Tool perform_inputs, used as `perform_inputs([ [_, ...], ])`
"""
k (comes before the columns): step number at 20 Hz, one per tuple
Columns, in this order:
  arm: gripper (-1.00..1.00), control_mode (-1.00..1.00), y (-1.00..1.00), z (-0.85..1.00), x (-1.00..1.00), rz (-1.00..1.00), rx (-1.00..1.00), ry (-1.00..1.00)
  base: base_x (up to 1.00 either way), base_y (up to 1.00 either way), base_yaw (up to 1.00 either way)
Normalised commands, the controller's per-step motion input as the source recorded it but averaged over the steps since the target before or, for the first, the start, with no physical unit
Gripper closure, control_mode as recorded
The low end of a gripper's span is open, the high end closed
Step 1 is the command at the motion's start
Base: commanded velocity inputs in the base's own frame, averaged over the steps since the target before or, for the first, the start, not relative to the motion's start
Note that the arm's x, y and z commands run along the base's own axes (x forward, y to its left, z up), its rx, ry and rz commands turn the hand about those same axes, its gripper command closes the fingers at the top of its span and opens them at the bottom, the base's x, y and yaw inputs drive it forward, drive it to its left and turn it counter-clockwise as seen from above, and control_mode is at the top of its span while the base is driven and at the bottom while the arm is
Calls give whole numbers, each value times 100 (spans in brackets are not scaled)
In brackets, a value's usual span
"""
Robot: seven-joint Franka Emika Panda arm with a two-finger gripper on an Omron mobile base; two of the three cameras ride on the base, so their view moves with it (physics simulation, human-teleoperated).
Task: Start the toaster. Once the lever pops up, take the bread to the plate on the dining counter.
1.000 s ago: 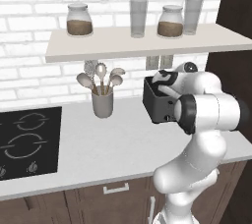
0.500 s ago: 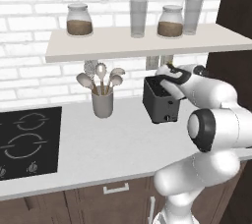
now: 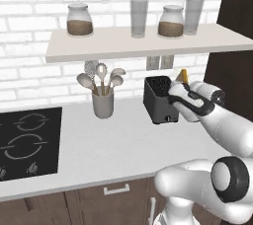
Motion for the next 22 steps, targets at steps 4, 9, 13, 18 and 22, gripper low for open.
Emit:
perform_inputs([
  [4, 100, -100, 0, 96, -100, -11, 2, 1, 0, 0, 0],
  [9, 100, -100, 0, 100, -100, -11, 0, 14, 0, 0, 0],
  [13, 100, -100, 0, 100, -100, -9, 0, 26, 0, 0, 0],
  [18, 100, -100, 0, 95, -92, -4, 0, 41, 0, 0, 0],
  [22, 100, -100, 9, 21, -100, 0, 0, 26, 0, 0, 0],
])
